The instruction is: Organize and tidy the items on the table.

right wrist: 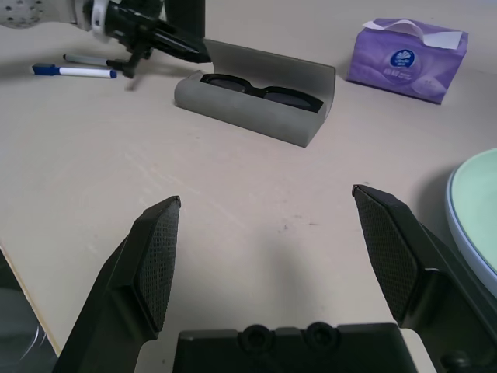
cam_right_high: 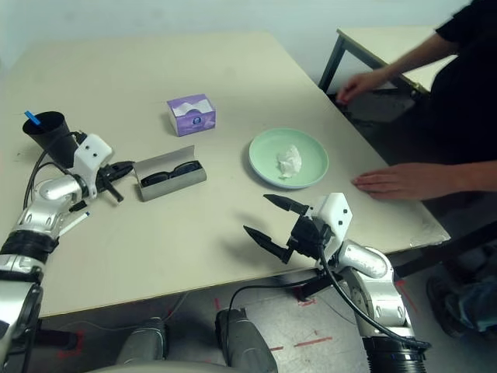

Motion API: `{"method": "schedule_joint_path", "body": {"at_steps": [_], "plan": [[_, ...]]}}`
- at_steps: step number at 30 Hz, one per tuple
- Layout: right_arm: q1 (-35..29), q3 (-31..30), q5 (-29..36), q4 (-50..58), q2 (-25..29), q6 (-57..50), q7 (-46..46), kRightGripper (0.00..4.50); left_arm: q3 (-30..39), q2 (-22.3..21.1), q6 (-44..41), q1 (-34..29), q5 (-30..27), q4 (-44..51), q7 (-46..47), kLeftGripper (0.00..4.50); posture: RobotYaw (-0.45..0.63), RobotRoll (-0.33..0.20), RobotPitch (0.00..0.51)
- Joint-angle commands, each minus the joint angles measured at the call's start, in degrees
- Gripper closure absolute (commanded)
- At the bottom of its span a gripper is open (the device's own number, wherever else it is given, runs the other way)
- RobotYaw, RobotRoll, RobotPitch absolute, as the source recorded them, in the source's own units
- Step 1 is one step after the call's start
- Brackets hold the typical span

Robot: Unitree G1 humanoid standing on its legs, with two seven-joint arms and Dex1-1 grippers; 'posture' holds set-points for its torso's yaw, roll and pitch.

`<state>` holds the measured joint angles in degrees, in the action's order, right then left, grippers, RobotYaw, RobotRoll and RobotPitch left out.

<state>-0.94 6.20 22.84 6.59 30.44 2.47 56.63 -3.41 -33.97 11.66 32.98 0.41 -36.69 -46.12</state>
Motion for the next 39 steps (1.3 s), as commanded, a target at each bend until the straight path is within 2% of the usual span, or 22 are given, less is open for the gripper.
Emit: {"method": "schedule_joint_path", "body": {"at_steps": [1,16,22,28,32,39], "plan": [[-0.1,-0.4,0.8,0.3,0.5,-0.7,0.3,0.00,1.2,0.6,-2.3,-1.2,-2.6,2.2,-1.6,4.47,-0.10,0.000,0.115],[-2.1,-0.8,1.6,3.7,0.4,-2.1,-0.3,0.00,6.1,2.8,-7.8,0.9,-4.2,-4.3,6.3,4.47,-0.12,0.000,0.113],[-2.5,-0.8,1.6,4.2,0.6,-2.4,-0.4,0.00,5.4,6.5,-8.0,4.0,-2.7,-8.5,10.7,4.47,-0.12,0.000,0.113],[-2.3,-0.6,1.5,4.6,0.8,-2.8,-0.8,0.00,4.0,9.9,-6.9,6.5,-1.9,-12.1,10.1,4.47,-0.12,0.000,0.114],[-2.7,-0.3,1.8,5.6,1.1,-3.1,-1.4,0.00,2.5,9.4,-5.5,5.9,-0.9,-11.7,7.1,4.47,-0.13,0.000,0.112],[-3.0,-0.4,2.2,6.8,1.0,-4.1,-2.4,0.00,-1.3,5.8,-1.9,2.2,1.0,-5.7,0.8,4.47,-0.13,0.000,0.112]]}}
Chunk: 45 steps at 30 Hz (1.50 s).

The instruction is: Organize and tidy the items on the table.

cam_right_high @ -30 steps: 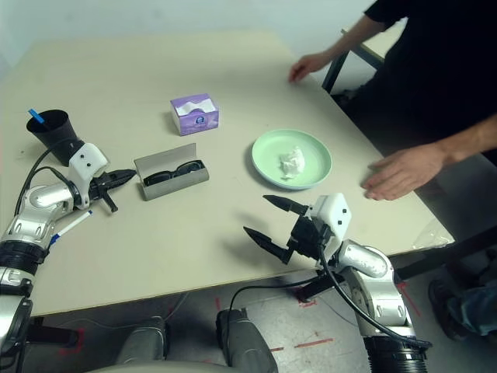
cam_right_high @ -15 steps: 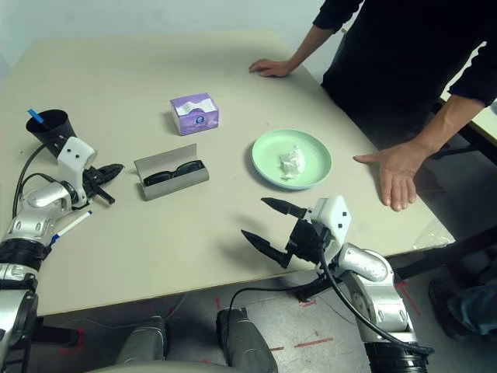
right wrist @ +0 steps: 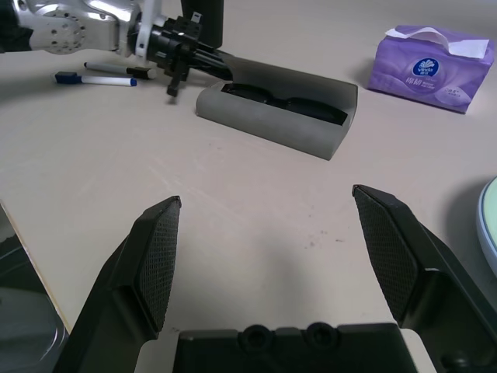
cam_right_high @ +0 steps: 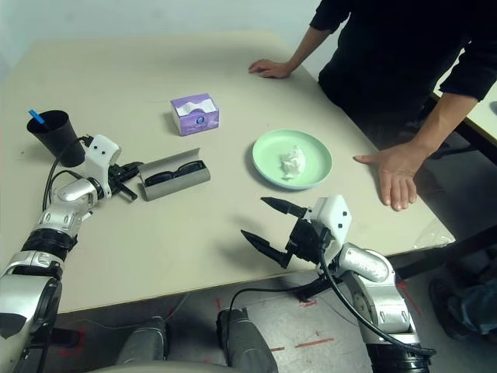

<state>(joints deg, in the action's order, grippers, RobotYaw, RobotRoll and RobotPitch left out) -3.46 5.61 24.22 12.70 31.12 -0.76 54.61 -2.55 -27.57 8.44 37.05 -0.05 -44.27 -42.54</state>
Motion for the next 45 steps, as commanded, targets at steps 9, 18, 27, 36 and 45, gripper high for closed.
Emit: {"method": "schedule_joint_path", "body": {"at_steps": [9,18,27,36,45], "plan": [[-1.2,0.3,0.1,1.6,1.0,-4.6,-2.8,0.00,-5.7,-4.1,6.7,-3.6,4.4,5.7,-6.3,4.47,-0.13,0.000,0.113],[-2.6,0.4,-0.9,2.8,2.0,-6.9,-6.0,0.00,-6.3,-6.5,10.3,-2.6,5.6,5.3,-7.5,4.47,-0.13,0.000,0.115],[-2.3,-0.2,-1.0,2.4,2.0,-6.2,-5.9,0.00,1.0,-10.0,-2.1,-0.1,-2.8,9.8,-10.4,4.47,-0.13,0.000,0.111],[-2.2,-1.6,-1.8,1.9,2.4,-4.0,-2.9,0.00,3.6,-20.7,-20.2,-4.5,-7.9,27.7,-17.9,4.47,-0.11,0.000,0.115],[-0.6,-6.7,-3.7,3.4,3.6,-0.5,2.8,0.00,2.9,-39.2,-26.6,-17.1,-6.5,42.9,-28.9,4.47,-0.07,0.000,0.120]]}}
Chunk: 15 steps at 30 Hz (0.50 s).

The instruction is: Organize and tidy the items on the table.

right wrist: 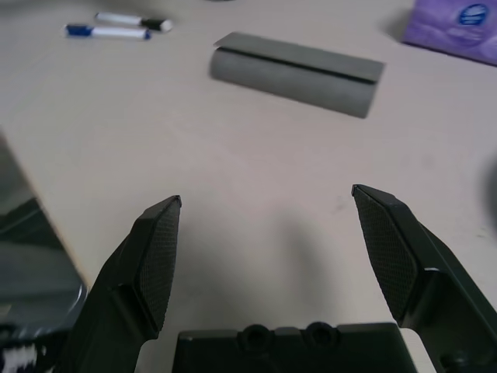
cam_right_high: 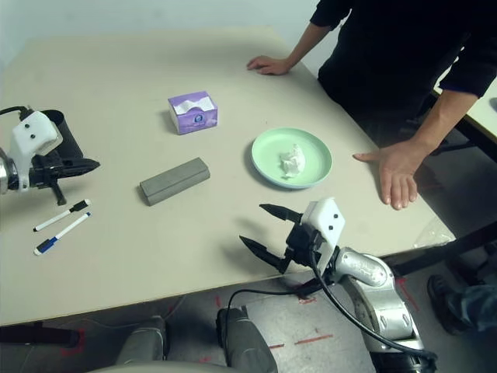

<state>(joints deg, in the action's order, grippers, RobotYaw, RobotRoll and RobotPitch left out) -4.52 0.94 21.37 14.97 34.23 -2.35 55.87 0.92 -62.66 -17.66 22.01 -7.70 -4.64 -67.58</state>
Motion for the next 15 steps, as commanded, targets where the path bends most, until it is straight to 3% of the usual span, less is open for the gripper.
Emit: {"method": "schedule_joint_path", "body": {"at_steps": [1,3,6,15], "plan": [[0.8,-2.7,-0.8,1.5,0.3,1.0,1.7,0.00,-0.6,-6.2,-0.8,-2.8,1.2,4.1,-5.1,4.47,-0.07,0.000,0.124],[1.5,-3.9,-0.7,1.9,-0.1,0.9,1.9,0.00,-0.8,-9.6,-0.7,-3.8,2.0,5.1,-7.0,4.29,-0.06,0.000,0.128],[2.4,-5.4,-0.8,2.1,-0.8,0.7,1.6,0.00,-1.1,-12.6,-2.7,-3.8,2.1,6.2,-8.7,3.55,-0.06,0.000,0.137],[4.0,-7.7,-0.7,4.0,-1.3,-0.6,0.4,0.00,-4.4,-16.7,-13.6,-2.4,0.8,11.7,-14.3,0.49,-0.08,0.000,0.151]]}}
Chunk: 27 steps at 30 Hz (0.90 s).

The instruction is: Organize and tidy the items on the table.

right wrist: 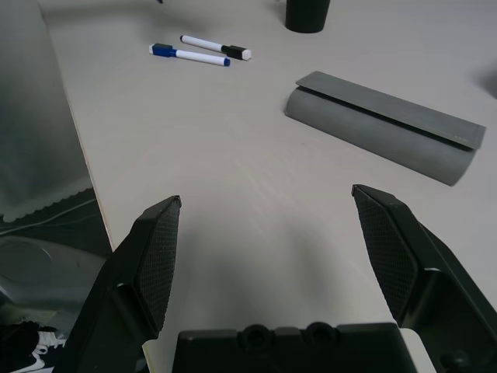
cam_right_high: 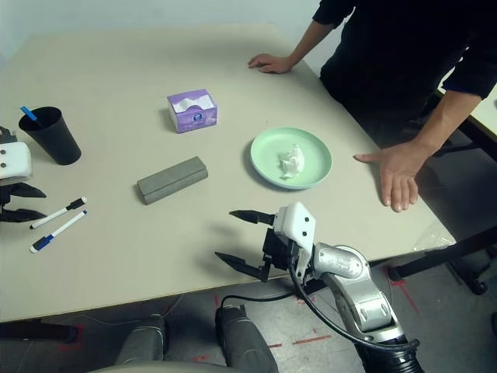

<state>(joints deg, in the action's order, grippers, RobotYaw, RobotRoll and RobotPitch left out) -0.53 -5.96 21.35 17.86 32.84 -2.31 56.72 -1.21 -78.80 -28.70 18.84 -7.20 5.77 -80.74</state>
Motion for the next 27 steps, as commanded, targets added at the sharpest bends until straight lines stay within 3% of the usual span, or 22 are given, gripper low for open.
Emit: {"method": "schedule_joint_path", "body": {"at_steps": [1,10,27], "plan": [[0.0,-1.0,-0.8,1.3,0.0,-0.7,-0.7,0.00,-3.1,-0.4,-2.9,1.0,1.0,1.0,-1.2,0.11,-0.09,0.000,0.152],[-0.8,-0.4,-0.4,3.5,1.1,-1.9,-1.8,0.00,-8.6,3.8,-4.5,0.3,5.5,0.4,2.9,0.05,-0.10,0.000,0.153],[0.5,-0.2,0.7,5.7,2.5,-4.4,-2.0,0.00,-9.7,9.7,-3.3,-5.3,8.7,-1.9,10.4,0.05,-0.09,0.000,0.148]]}}
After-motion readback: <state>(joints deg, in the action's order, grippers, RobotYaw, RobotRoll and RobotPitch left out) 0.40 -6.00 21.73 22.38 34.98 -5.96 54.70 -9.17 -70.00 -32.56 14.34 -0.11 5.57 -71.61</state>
